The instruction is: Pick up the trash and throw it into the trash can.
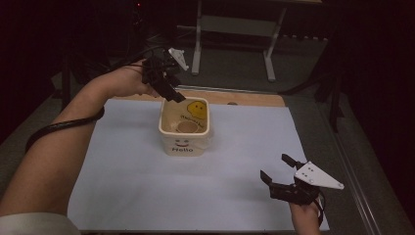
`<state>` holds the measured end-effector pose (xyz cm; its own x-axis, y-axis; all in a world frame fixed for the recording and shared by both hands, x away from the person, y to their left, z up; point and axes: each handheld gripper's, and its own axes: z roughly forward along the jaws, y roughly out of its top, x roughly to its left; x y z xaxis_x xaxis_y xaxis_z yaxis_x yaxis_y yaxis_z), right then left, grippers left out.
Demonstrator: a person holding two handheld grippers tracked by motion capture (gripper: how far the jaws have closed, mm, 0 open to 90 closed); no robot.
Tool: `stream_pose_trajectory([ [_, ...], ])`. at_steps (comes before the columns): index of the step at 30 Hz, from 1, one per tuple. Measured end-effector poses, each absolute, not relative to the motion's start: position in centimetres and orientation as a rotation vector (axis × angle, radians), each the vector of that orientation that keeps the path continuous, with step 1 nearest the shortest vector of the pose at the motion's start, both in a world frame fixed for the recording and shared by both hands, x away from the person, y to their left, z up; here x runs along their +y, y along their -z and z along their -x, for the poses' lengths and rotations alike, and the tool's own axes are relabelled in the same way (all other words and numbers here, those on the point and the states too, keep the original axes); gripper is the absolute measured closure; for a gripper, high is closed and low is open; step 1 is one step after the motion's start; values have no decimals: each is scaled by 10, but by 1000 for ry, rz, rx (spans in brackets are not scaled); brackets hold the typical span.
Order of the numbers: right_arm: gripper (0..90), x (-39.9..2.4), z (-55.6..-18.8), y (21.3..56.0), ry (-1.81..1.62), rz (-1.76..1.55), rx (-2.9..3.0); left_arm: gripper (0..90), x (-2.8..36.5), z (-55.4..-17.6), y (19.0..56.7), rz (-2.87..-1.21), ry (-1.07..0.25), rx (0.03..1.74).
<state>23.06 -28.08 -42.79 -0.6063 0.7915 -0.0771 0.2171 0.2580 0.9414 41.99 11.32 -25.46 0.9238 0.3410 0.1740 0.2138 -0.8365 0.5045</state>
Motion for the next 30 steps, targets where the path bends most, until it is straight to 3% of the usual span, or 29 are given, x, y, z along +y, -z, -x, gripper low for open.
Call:
stream_pose_trajectory([
  [17,114,-279,-230,427,-1351,-909,1988,143,141,-396,266,-2477,-283,474],
  [26,115,-277,-229,426,-1352,-900,1991,115,165,-375,281,-2422,-247,534],
  [30,114,-276,-230,427,-1348,-901,1993,61,171,-365,291,-2409,-204,538],
])
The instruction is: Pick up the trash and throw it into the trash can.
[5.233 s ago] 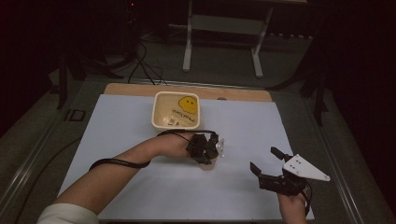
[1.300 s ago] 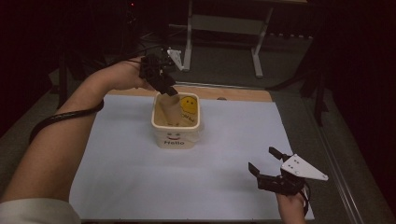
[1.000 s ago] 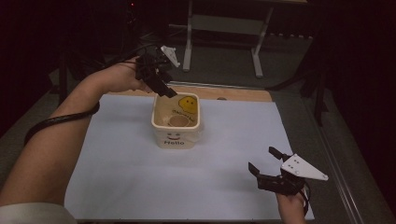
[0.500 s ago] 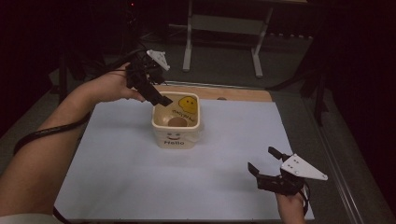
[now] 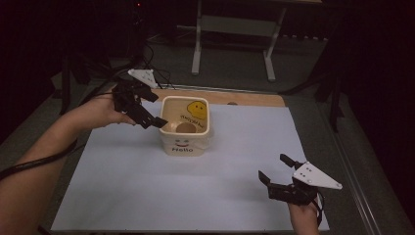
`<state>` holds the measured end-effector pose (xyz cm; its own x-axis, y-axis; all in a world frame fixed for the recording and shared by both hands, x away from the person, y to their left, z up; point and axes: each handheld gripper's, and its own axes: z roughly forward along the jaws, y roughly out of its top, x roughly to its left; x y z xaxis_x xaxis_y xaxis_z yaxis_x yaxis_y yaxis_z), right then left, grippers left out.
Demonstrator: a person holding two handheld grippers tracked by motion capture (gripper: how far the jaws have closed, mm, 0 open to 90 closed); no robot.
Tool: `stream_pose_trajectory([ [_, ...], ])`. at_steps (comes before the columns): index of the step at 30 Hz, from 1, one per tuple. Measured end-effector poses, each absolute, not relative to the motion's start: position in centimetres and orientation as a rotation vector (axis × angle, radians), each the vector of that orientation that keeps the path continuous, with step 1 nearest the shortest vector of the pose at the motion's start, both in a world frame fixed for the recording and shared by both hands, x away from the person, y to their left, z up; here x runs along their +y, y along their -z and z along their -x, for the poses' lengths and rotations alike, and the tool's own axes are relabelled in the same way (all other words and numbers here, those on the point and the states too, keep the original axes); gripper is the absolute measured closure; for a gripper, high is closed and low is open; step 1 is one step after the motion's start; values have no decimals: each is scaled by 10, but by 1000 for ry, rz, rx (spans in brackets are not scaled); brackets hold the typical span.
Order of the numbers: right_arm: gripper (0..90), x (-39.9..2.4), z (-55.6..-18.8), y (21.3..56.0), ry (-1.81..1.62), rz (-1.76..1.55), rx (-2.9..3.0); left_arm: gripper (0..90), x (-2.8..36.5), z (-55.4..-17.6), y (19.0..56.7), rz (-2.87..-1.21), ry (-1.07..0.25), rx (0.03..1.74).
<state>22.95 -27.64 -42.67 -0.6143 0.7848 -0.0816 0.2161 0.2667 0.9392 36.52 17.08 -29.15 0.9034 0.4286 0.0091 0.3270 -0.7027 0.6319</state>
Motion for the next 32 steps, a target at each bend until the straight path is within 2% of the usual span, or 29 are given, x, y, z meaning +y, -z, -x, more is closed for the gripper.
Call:
stream_pose_trajectory([
  [1,114,-276,-230,427,-1345,-898,1993,33,172,-364,295,-2417,-191,540],
  [6,115,-276,-229,426,-1341,-891,1995,13,177,-352,312,-2419,-186,549],
  [17,114,-276,-229,426,-1340,-889,1992,12,187,-330,336,-2358,-188,542],
  [32,114,-275,-229,427,-1339,-893,1993,4,196,-296,387,-2326,-121,513],
])
